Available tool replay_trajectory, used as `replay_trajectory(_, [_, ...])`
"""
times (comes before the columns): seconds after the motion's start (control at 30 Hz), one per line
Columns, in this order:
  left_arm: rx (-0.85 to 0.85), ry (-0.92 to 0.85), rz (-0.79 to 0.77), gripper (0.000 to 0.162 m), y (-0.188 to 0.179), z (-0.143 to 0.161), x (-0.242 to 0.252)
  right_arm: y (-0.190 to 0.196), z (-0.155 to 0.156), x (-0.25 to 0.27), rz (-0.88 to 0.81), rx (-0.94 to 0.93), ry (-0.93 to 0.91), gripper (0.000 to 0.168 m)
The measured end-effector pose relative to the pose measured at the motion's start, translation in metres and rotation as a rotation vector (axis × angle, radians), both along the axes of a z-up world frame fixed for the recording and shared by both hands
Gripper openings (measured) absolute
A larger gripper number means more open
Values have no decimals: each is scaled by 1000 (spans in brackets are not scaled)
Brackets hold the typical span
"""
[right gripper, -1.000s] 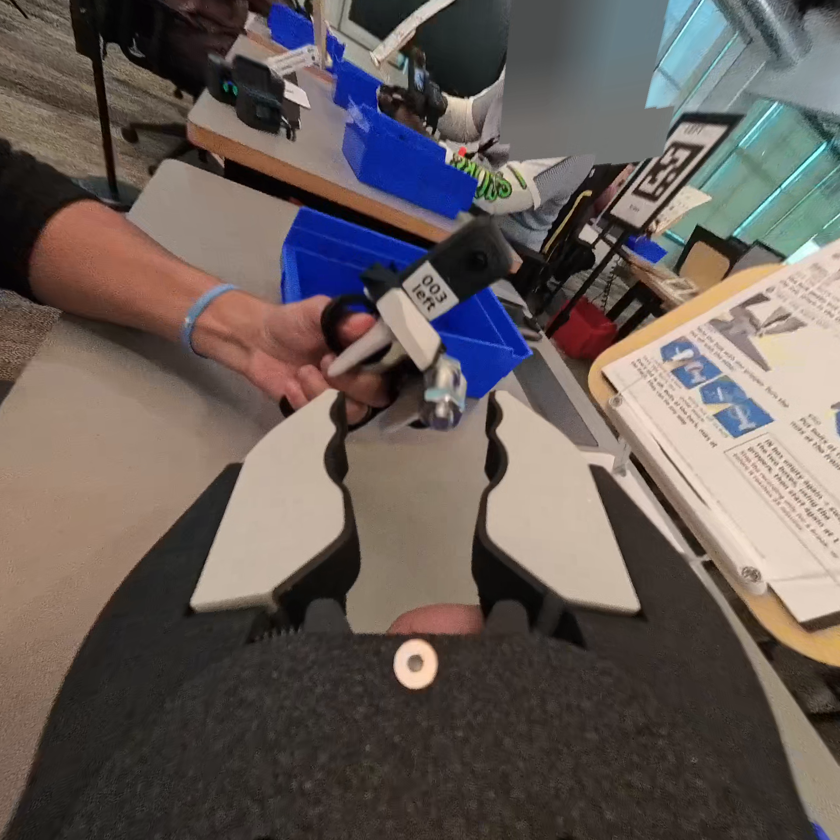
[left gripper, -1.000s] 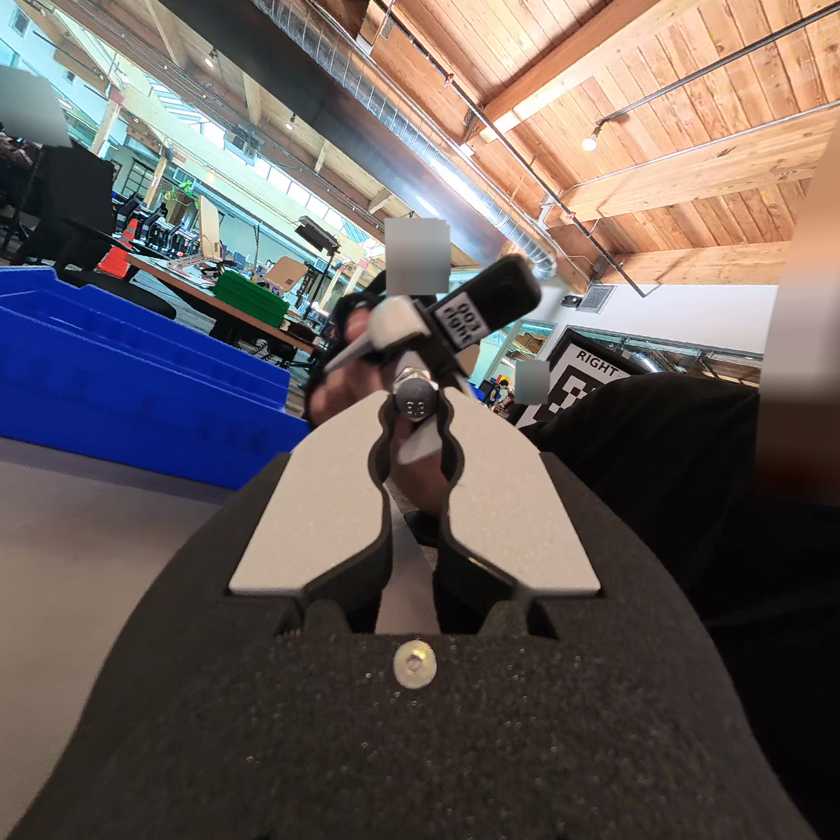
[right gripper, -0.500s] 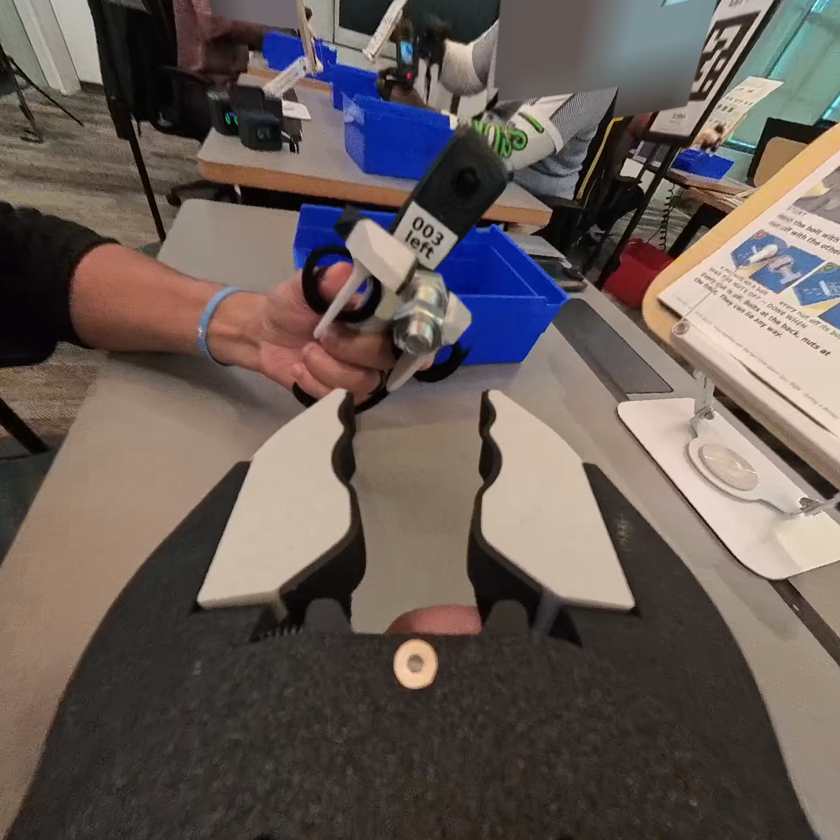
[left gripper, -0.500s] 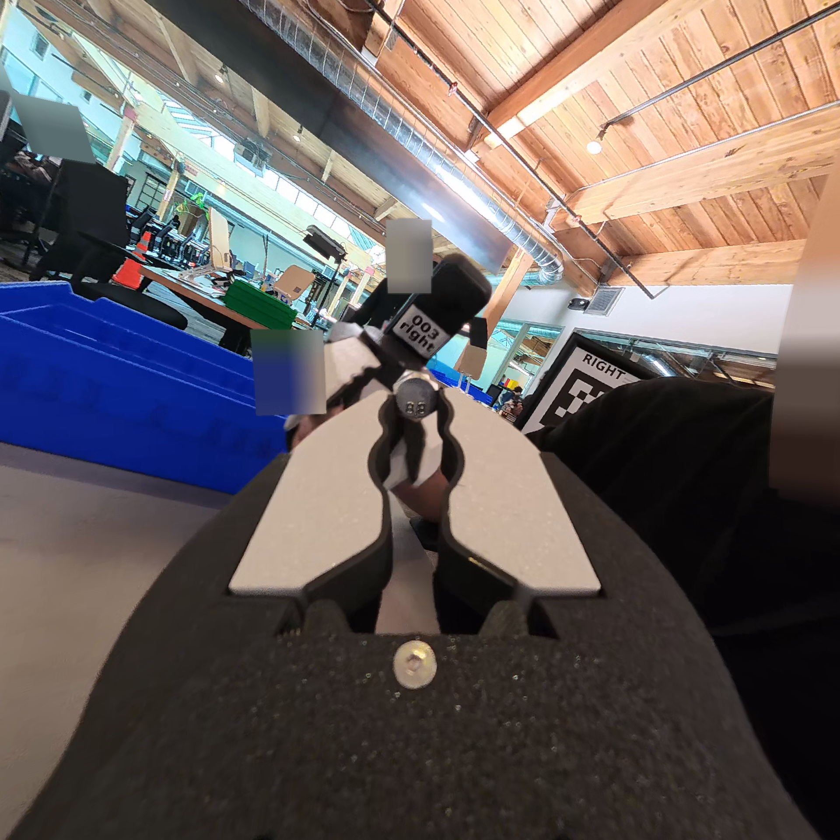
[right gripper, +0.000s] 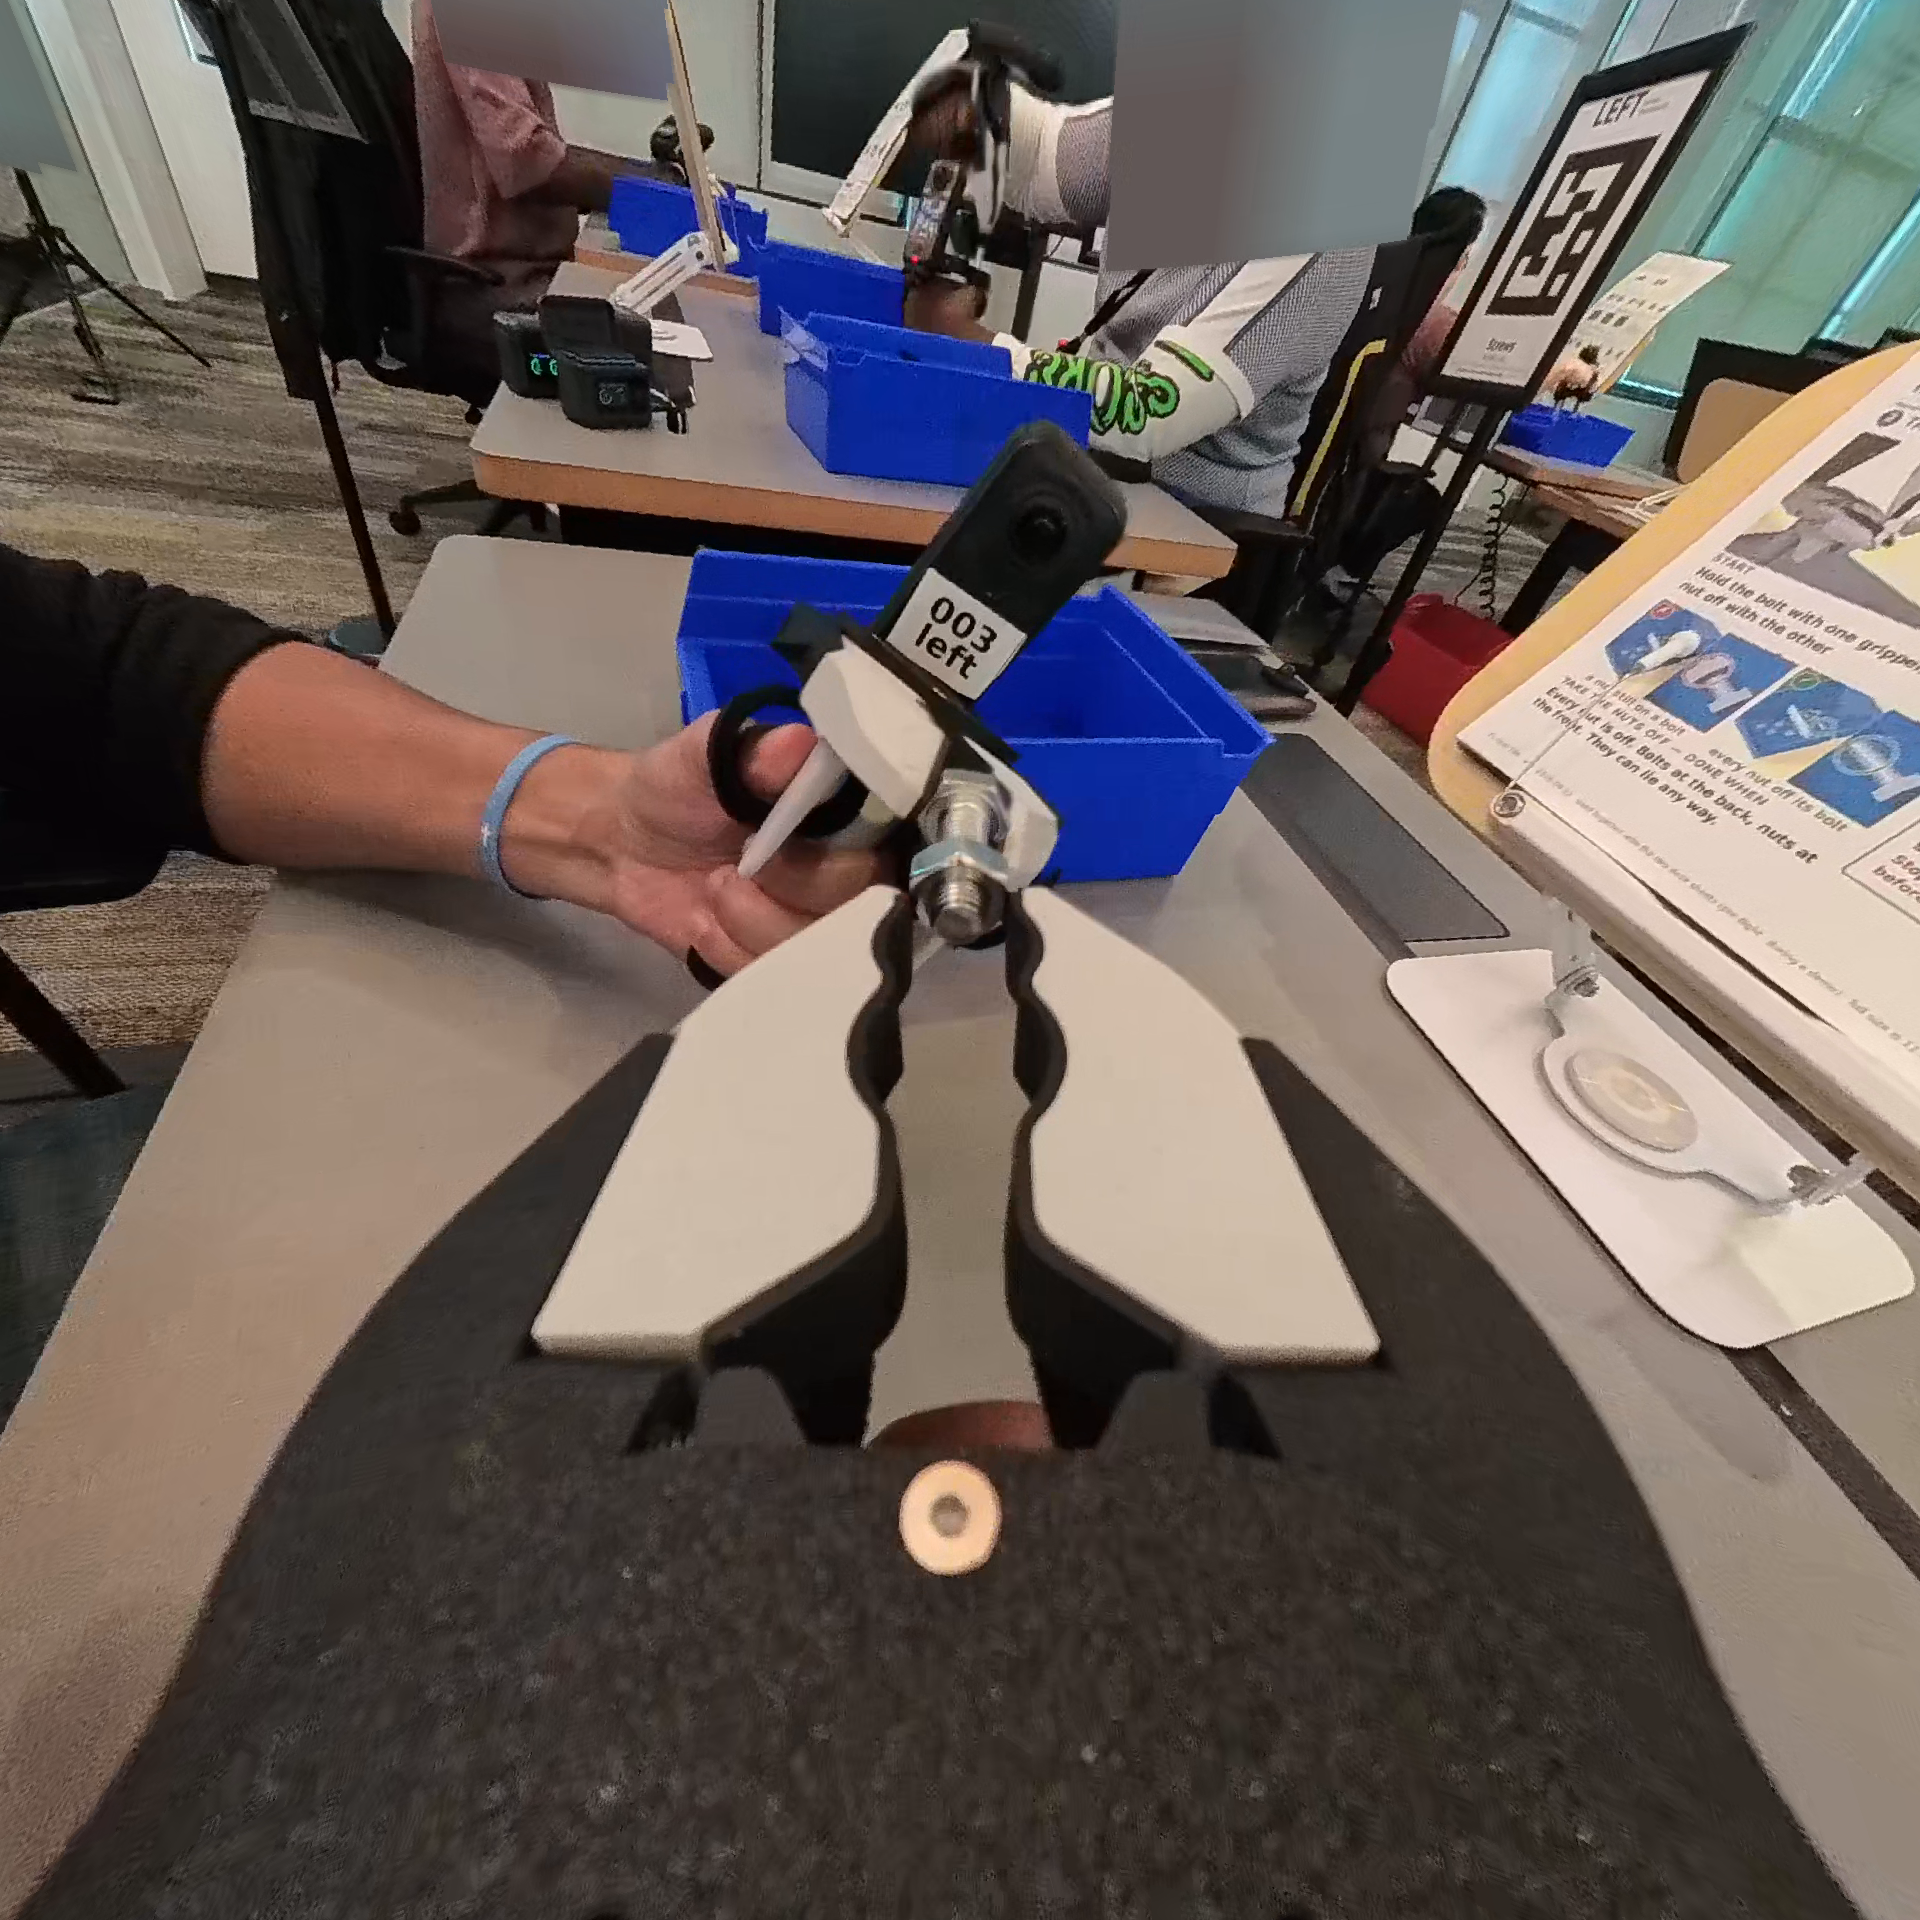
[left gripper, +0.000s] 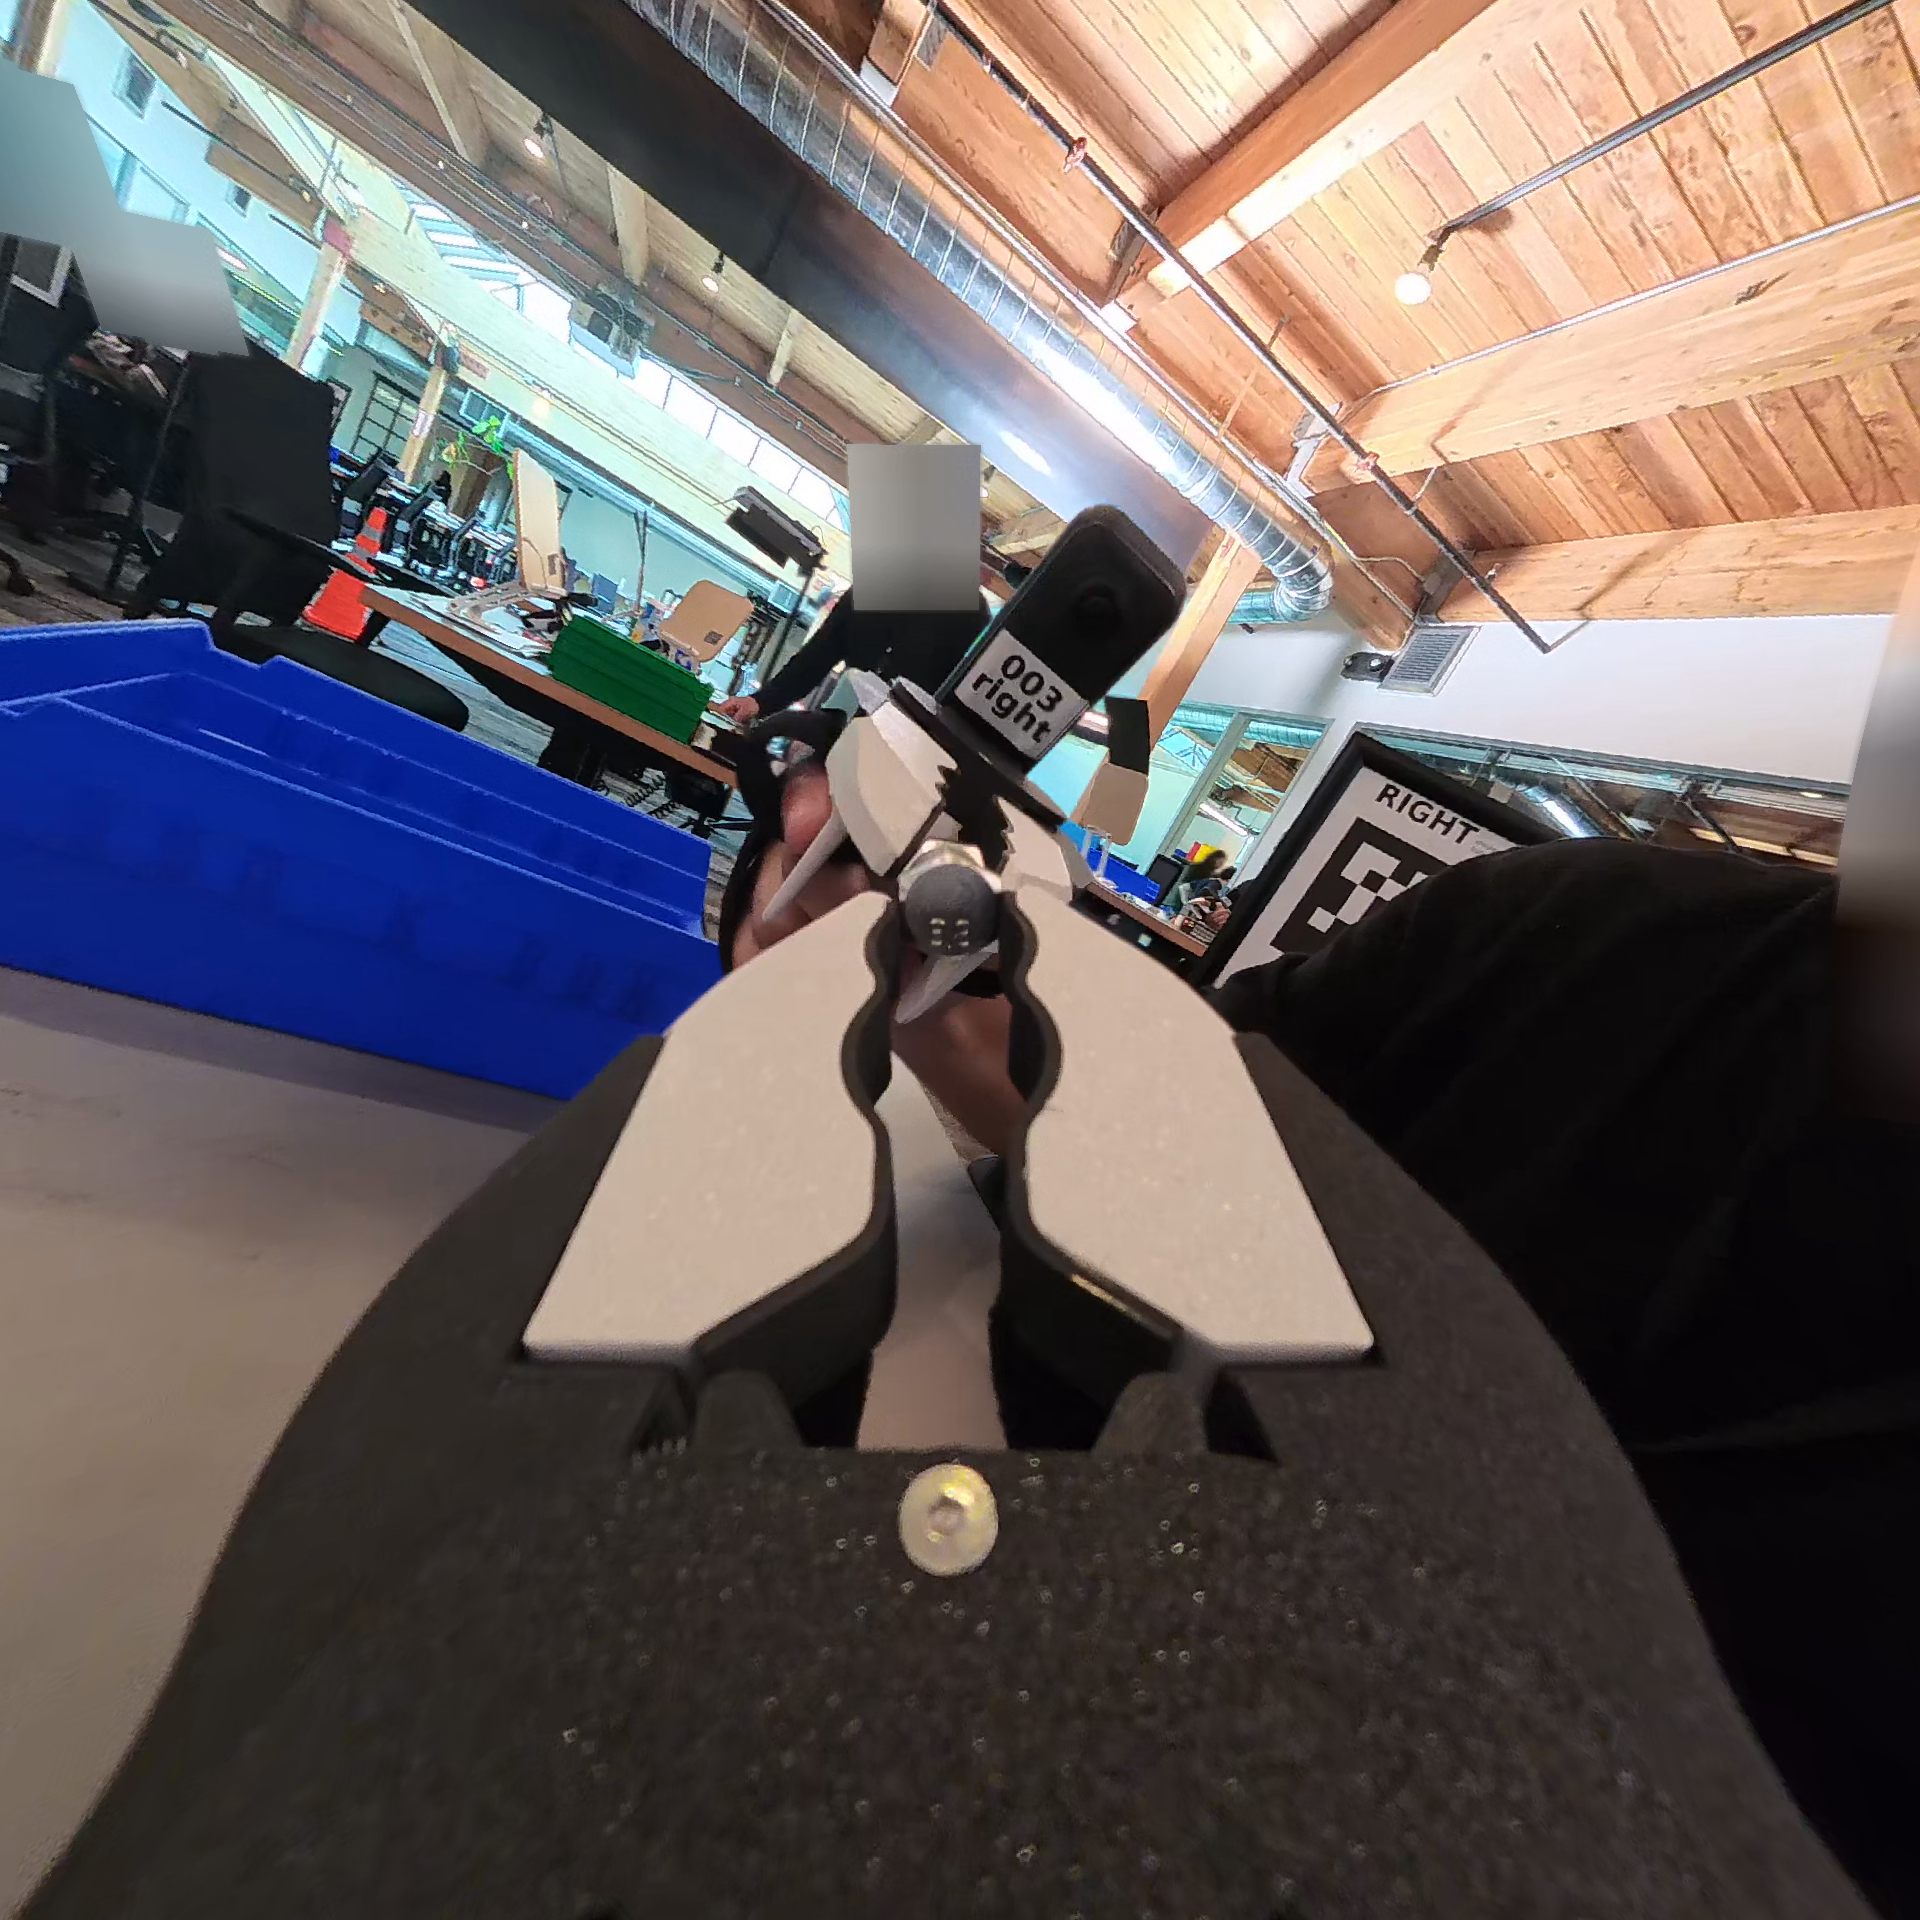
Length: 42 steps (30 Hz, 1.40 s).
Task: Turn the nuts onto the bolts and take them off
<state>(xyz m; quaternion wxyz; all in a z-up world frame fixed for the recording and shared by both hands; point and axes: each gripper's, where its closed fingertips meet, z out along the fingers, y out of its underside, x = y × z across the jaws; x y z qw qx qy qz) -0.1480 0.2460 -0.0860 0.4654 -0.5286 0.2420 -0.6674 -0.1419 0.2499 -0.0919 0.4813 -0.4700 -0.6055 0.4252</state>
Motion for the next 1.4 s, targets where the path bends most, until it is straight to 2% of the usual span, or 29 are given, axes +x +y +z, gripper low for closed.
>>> replay_trajectory(0.27, [3, 50, 74, 18, 9, -5, 2, 8, -1, 2, -16, -27, -1, 17])
replay_trajectory(0.33, [2, 59, 87, 39, 11, -6, 2, 12, 3, 4, -29, -36, 11, 16])
replay_trajectory(0.4, [6, 63, 109, 50, 13, -6, 1, 19, 9, 10, -55, -43, 16, 17])
replay_trajectory(0.5, [18, 121, 192, 57, 21, -12, -1, 50, 28, 34, -182, 7, 3, 17])
replay_trajectory(0.57, [21, 150, 244, 55, 27, -17, -3, 86, 45, 68, -323, 38, -24, 17])
replay_trajectory(0.63, [5, 149, 272, 51, 31, -19, -5, 128, 50, 110, -507, 74, -102, 17])
replay_trajectory(0.7, [-22, 135, 275, 50, 34, -21, -7, 162, 36, 151, -660, 52, -225, 17])
replay_trajectory(0.8, [-53, 123, 288, 48, 38, -24, -10, 194, -15, 199, -804, -86, -483, 17])
replay_trajectory(0.9, [-58, 132, 293, 46, 40, -26, -11, 196, -69, 222, -809, -310, -684, 17])
replay_trajectory(1.0, [-56, 136, 301, 45, 41, -26, -12, 194, -114, 235, -809, -380, -876, 18])
replay_trajectory(1.2, [-68, 146, 295, 44, 42, -30, -11, 201, -154, 213, -771, -431, -894, 18])
replay_trajectory(1.4, [-51, 192, 307, 44, 42, -35, -8, 204, -169, 200, -751, -473, -853, 18])
